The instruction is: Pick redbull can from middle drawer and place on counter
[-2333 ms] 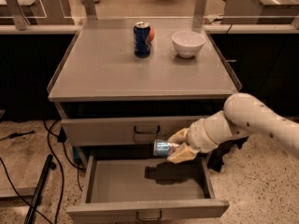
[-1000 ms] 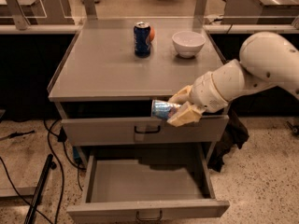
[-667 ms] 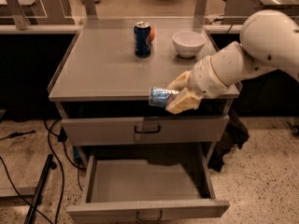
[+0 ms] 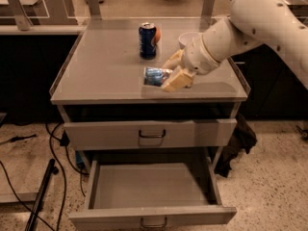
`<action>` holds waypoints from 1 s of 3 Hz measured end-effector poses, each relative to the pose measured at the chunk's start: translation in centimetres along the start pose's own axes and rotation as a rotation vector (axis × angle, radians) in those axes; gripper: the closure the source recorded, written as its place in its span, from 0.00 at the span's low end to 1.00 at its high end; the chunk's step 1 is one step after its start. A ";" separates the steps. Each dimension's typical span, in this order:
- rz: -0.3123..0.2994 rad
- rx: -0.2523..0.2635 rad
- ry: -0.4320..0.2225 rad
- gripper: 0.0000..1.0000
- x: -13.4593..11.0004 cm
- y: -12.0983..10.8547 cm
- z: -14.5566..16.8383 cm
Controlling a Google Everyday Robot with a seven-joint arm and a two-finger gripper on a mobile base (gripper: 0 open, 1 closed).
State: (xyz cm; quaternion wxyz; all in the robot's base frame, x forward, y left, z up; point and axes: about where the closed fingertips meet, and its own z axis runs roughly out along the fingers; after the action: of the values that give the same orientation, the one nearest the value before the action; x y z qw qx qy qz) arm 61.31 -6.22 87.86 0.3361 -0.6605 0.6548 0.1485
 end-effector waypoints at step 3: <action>0.090 -0.082 -0.049 1.00 0.9 -6.0 6.1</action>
Offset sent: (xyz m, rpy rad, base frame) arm 0.0882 0.0305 -0.0226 0.0715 0.0917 0.0078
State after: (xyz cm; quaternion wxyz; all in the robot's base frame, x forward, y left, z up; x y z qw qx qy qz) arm 68.73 -3.50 84.33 0.3177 -0.6399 0.6685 0.2065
